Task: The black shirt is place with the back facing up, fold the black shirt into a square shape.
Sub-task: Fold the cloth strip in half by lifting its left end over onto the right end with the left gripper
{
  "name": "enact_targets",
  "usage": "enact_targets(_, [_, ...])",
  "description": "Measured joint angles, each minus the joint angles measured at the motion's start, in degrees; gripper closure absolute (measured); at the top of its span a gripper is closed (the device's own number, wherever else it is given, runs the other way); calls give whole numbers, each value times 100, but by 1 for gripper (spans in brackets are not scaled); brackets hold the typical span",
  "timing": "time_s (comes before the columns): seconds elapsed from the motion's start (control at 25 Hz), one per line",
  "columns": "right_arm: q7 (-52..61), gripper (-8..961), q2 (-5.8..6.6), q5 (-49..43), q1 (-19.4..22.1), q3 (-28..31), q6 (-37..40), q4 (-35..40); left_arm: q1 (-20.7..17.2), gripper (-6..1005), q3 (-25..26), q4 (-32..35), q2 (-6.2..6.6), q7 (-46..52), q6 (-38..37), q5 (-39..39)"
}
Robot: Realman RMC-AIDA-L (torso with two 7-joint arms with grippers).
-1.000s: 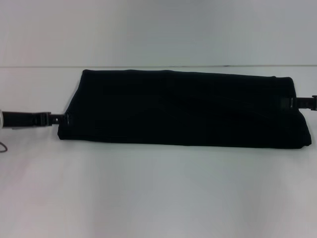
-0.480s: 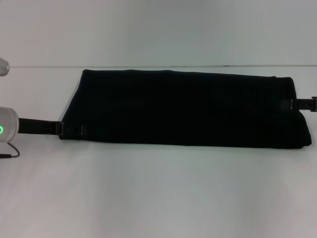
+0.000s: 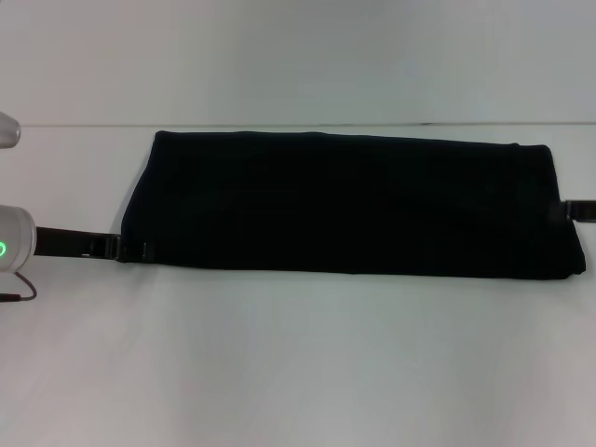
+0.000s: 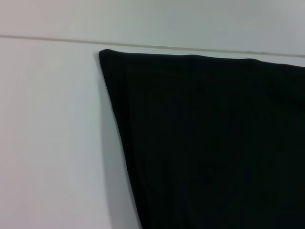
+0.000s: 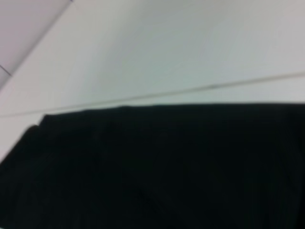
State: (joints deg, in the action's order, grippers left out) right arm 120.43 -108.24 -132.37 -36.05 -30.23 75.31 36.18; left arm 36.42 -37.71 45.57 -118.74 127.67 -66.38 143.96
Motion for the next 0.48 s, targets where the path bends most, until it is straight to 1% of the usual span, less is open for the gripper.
enact_targets(0.2, [211,237,31,-373,48,3,-4,7,21,317,0,-49,5,-16,13,1])
enact_targets(0.28, [259,248,31,-448,64,11,-27,3,26,587,0,-67,13,-26,19,0])
enact_targets(0.48, [303,274,27,-513,72,15,-93,-42,26,783,0,-75,16,-52,24,7])
